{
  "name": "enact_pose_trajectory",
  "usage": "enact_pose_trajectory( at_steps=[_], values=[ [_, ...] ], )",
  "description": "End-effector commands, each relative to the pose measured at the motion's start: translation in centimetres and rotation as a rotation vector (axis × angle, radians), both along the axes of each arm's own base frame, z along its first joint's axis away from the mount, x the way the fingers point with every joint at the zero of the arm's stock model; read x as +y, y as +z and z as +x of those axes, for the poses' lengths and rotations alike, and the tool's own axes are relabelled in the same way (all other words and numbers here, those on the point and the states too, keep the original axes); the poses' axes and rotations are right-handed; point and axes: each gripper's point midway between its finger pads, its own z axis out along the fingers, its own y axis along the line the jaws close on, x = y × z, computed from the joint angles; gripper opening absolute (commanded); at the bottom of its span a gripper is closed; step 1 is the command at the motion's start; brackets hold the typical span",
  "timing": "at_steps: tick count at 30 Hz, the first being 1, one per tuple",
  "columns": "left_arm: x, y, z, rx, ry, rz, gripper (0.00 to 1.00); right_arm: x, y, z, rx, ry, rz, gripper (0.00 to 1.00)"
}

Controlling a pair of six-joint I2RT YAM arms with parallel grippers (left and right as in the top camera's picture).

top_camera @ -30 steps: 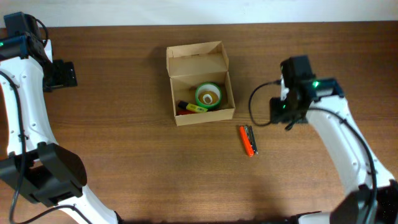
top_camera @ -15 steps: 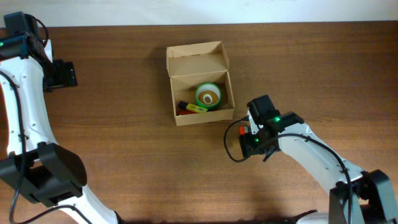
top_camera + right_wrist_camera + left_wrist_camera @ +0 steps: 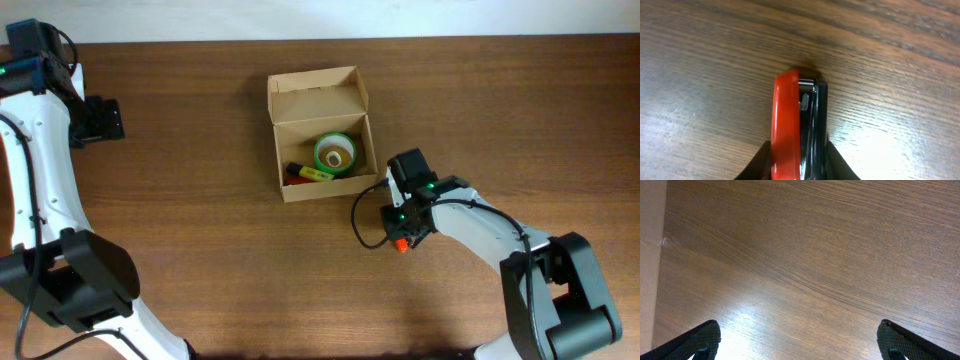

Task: Pack container
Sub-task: 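Move the right gripper to the orange-red marker and grasp it, then lower the orange-red marker into the box and withdraw the right gripper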

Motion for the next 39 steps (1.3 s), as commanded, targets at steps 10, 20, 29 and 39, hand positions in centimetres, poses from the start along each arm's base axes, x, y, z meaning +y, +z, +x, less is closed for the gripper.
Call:
enact_pose_trajectory(
  at_steps=[10, 20, 29, 39],
  values=[
    [0.1, -0.5, 0.0, 0.008, 0.011, -0.009, 1.00, 1.0, 10.7, 3.8, -0.207, -0.007, 0.047, 0.04],
    [0.1, -0.5, 0.0, 0.008, 0.011, -0.009, 1.00, 2.3, 25.6, 11.3, -0.514, 0.142, -0.007, 0.04],
    [0.1, -0.5, 0.0, 0.008, 0.011, -0.009, 1.00, 10.2, 18.0, 13.3, -0.286, 0.699, -0.065, 0.03],
    [0.1, -0.5, 0.0, 0.008, 0.011, -0.009, 1.00, 15.8, 14.9, 8.7, -0.238, 1.245, -0.008, 0.04]
  ],
)
